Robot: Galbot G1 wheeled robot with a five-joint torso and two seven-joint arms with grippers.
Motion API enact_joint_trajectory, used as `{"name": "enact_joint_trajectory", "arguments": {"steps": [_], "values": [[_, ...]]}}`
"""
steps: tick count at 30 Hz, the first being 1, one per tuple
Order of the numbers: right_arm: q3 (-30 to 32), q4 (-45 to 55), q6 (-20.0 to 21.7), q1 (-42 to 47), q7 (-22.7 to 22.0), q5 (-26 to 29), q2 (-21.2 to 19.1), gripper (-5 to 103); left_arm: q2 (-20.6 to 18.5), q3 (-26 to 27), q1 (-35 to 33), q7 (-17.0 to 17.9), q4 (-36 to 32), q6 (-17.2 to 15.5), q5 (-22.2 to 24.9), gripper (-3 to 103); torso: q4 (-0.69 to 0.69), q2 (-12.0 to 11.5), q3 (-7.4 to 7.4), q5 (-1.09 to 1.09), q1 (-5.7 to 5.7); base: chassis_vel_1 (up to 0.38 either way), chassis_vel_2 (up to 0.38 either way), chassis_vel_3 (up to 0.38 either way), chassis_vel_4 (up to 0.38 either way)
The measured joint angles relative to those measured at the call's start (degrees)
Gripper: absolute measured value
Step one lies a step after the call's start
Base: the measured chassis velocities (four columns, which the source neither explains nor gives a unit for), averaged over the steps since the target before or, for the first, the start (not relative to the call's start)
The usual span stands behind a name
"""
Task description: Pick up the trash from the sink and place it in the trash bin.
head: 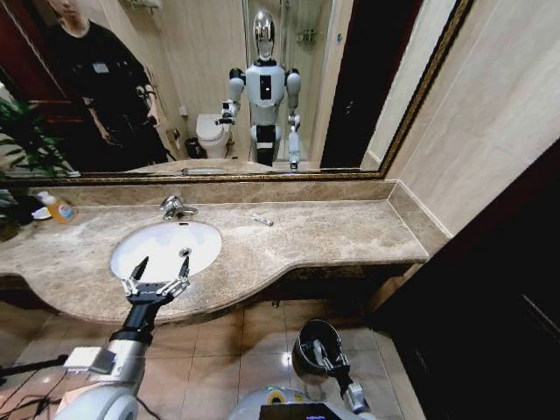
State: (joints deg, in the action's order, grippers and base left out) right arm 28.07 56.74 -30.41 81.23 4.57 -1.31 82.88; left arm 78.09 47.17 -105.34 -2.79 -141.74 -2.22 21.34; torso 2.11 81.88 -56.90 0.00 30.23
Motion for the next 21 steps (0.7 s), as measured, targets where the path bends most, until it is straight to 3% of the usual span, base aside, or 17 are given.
{"name": "enact_joint_trajectory", "arguments": {"steps": [1, 2, 3, 4, 7, 8, 21], "values": [[0.0, 0.0, 0.0, 0.0, 0.0, -0.2, 0.0, 64, 0.0, 0.0, 0.0, 0.0, 0.0, 0.0, 0.0, 100, 0.00, 0.0, 0.00, 0.00, 0.00, 0.000, 0.000, 0.000, 0.000], [0.0, 0.0, 0.0, 0.0, -0.1, -0.3, 0.0, 75, 0.0, 0.0, 0.0, 0.0, 0.0, 0.0, 0.0, 100, 0.00, 0.0, 0.00, 0.00, 0.00, 0.000, 0.000, 0.000, 0.000], [0.0, 0.0, 0.0, 0.0, -0.1, -0.3, 0.0, 75, 0.0, 0.0, 0.0, 0.0, 0.0, 0.0, 0.0, 100, 0.00, 0.0, 0.00, 0.00, 0.00, 0.000, 0.000, 0.000, 0.000], [0.0, 0.1, 0.0, 0.0, -0.2, -0.3, 0.0, 86, 0.0, 0.0, 0.0, 0.0, 0.0, 0.0, 0.0, 100, 0.00, 0.0, 0.00, 0.00, 0.00, 0.000, 0.000, 0.000, 0.000], [0.0, 0.2, 0.0, 0.0, -0.3, -0.4, 0.0, 86, 0.0, 0.0, 0.0, 0.0, 0.0, 0.0, 0.0, 100, 0.00, 0.0, 0.00, 0.00, 0.00, 0.000, 0.000, 0.000, 0.000], [0.0, 0.2, 0.0, 0.0, -0.4, -0.4, 0.0, 96, 0.0, 0.0, 0.0, 0.0, 0.0, 0.0, 0.0, 100, 0.00, 0.0, 0.00, 0.00, 0.00, 0.000, 0.000, 0.000, 0.000], [0.0, 0.5, 0.3, 0.0, -1.6, -0.3, 0.2, 100, 0.0, 0.0, 0.0, 0.0, 0.0, 0.0, 0.0, 100, 0.00, 0.0, 0.00, 0.00, 0.00, 0.000, 0.000, 0.000, 0.000]]}}
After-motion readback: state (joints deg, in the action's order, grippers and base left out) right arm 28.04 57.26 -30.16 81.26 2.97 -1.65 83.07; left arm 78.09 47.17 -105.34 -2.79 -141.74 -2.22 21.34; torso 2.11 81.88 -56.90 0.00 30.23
